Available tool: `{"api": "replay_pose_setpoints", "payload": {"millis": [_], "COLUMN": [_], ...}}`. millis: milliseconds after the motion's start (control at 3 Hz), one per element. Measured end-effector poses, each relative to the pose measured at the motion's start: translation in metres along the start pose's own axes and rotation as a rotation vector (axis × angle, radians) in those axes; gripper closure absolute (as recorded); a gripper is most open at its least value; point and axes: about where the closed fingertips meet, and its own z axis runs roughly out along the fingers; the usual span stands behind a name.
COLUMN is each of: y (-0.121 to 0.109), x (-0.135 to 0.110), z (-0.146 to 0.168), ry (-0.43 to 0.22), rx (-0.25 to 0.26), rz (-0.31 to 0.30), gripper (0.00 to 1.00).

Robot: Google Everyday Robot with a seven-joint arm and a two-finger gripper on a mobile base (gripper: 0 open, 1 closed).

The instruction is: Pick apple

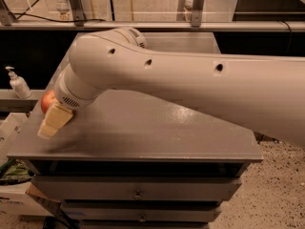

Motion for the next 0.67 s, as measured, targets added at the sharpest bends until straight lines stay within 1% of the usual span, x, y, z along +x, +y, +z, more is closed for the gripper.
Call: {"api": "replay_pose_setpoints", "payload": {"millis": [333,667], "y": [-0.009,-0.011], "x": [-0.001,0.003], "z": [0.020,0.036], "ry": [-0.003,-0.032], "rx": [-0.006,-0.021], "rz": [0.035,0.082], "gripper": [0.00,0.18]}}
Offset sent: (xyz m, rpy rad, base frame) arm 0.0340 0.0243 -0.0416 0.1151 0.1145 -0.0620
